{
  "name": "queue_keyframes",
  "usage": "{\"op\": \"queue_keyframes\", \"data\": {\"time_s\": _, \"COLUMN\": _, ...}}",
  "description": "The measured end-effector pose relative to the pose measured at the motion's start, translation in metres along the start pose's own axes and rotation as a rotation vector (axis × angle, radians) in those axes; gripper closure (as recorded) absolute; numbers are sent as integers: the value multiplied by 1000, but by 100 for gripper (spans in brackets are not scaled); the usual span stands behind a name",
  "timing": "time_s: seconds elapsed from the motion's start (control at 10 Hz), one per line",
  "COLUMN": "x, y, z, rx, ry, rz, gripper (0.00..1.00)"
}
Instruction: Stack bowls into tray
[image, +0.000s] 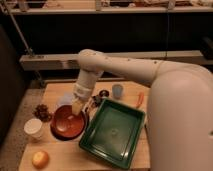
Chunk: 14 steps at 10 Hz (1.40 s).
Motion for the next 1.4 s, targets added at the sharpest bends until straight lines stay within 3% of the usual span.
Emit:
{"op": "queue_keyframes", "data": {"time_s": 0.4, "x": 81, "y": -24, "z": -41, "rx": 96, "ry": -127, "rz": 111, "gripper": 100}}
{"op": "queue_keyframes", "data": {"time_s": 0.5, "x": 87, "y": -26, "z": -44, "rx": 108, "ry": -144, "rz": 120, "gripper": 100}}
{"op": "queue_keyframes", "data": {"time_s": 0.9, "x": 87, "y": -26, "z": -43, "rx": 106, "ry": -145, "rz": 122, "gripper": 100}}
{"op": "queue_keyframes", "data": {"time_s": 1.0, "x": 87, "y": -30, "z": -41, "rx": 102, "ry": -168, "rz": 144, "gripper": 100}}
{"op": "queue_keyframes", "data": {"time_s": 1.4, "x": 137, "y": -61, "z": -53, "rx": 136, "ry": -360, "rz": 385, "gripper": 100}}
